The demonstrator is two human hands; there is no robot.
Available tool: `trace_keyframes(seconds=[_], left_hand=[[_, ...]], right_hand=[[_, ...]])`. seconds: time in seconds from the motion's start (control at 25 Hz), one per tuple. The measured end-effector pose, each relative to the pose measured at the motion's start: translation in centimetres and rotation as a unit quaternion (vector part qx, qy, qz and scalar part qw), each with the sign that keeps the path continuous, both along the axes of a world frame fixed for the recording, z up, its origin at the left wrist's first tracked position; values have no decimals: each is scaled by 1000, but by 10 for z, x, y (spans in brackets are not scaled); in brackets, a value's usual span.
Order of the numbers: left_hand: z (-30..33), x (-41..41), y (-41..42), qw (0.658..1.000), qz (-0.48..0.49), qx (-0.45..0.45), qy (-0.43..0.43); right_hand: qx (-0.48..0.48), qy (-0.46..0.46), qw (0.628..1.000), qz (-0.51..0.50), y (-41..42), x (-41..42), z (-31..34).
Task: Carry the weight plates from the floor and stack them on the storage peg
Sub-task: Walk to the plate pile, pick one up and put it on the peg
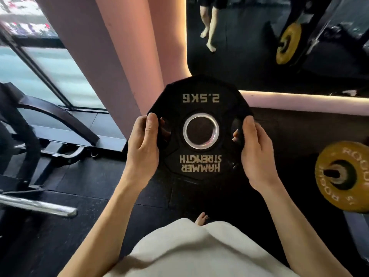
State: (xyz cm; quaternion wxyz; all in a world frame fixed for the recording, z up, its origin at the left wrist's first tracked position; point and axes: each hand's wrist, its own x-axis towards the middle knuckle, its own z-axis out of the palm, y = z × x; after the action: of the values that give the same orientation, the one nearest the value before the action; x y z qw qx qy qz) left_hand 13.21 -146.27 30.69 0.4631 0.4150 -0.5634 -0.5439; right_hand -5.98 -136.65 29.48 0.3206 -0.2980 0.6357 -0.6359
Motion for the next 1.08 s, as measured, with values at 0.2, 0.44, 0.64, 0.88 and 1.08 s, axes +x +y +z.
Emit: trace_keyframes(seconds=[0.2,0.44,0.64,0.88,1.08], left_hand=[[13,-84,-96,999,-34,-15,-24],[10,-203,-218,983,-178,-35,6],[29,-309,-290,943,-327,-60,14],[50,-430,-304,867,-492,-69,43],[65,-543,-262,805,-584,-71,75]], right_hand=[[20,35,997,-60,-82,-72,12],[35,53,978,-201,-161,-151,19],[40,72,937,-339,-201,-206,40],[69,101,854,-506,-191,-264,60],[71,123,781,-608,-148,-322,78]])
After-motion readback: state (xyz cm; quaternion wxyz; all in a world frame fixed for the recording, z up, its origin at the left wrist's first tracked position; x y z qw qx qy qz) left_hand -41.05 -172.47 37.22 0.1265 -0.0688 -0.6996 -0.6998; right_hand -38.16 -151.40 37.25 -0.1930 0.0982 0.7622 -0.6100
